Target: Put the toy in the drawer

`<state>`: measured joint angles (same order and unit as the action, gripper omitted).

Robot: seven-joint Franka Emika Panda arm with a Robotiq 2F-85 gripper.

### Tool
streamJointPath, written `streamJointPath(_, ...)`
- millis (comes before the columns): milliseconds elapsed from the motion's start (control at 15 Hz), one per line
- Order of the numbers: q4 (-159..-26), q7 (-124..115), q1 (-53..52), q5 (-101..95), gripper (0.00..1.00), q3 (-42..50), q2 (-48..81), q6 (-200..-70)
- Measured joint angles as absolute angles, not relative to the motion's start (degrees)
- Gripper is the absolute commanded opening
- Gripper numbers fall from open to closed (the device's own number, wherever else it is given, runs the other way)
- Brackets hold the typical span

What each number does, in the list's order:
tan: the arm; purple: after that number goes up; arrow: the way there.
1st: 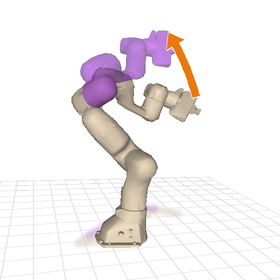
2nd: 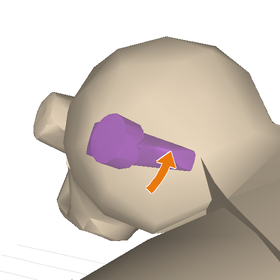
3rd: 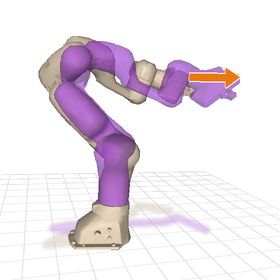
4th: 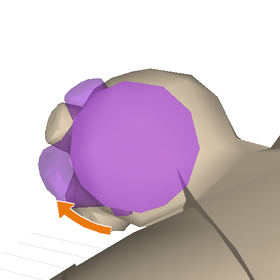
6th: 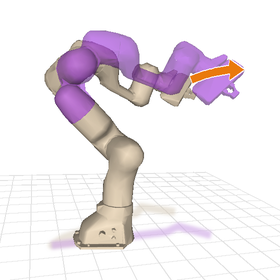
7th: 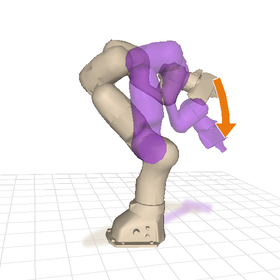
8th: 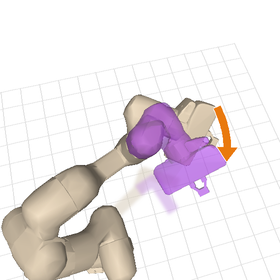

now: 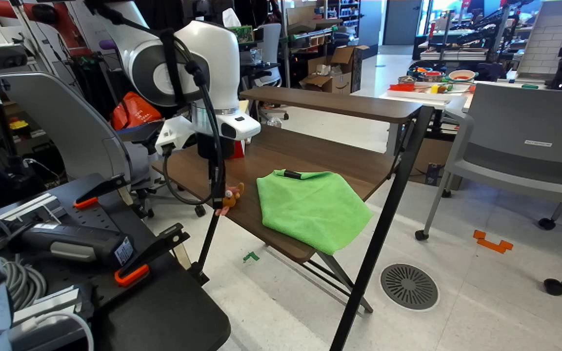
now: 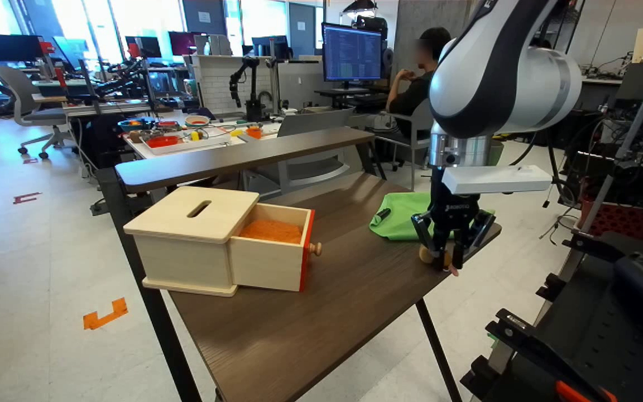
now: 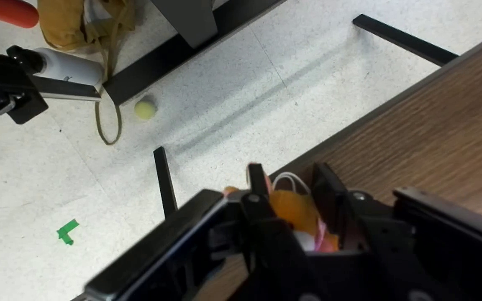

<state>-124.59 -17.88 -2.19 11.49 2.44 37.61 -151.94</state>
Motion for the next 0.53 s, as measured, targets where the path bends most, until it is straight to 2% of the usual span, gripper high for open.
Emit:
streamJointPath(67,-124.5,-17.9,-2.2,11.4,0.0,2.6,37.6,-151.9)
streamJointPath(533,-124.1,-17.9,-2.2,11.4,0.0,3.2,37.9,-151.9)
